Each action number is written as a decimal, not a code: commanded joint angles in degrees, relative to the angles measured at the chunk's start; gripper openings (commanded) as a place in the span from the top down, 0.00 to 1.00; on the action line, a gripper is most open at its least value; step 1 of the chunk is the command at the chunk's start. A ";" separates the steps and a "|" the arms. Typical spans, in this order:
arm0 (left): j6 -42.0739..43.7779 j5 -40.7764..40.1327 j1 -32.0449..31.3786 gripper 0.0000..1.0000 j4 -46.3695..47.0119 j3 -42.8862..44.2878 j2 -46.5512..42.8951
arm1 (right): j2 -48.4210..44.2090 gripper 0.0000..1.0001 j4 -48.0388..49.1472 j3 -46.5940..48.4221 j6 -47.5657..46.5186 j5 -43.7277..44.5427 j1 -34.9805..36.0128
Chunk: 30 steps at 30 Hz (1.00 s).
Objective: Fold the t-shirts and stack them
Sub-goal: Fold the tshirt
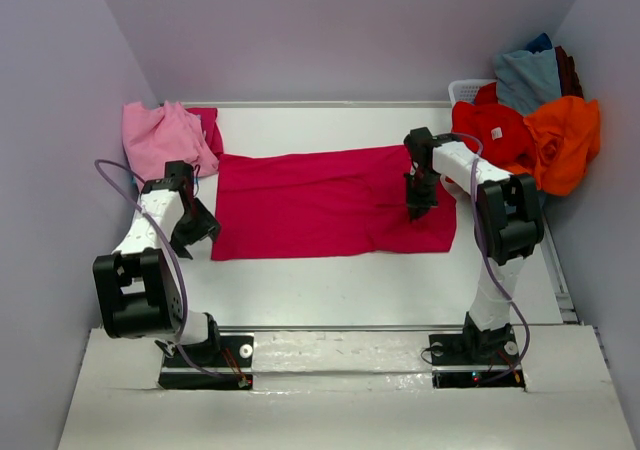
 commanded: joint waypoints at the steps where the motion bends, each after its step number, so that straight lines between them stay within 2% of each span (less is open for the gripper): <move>1: -0.46 -0.32 0.96 0.24 -0.25 -3.19 0.31 | -2.27 0.93 0.71 0.84 -0.89 -1.75 -0.11; 10: 0.24 9.44 0.97 0.25 6.08 -6.46 3.38 | -2.01 0.93 0.62 1.45 -0.81 -2.10 -0.11; 30: 0.07 14.01 0.97 0.28 11.01 -8.39 7.43 | -2.01 0.93 0.71 0.75 -0.89 -1.40 -0.11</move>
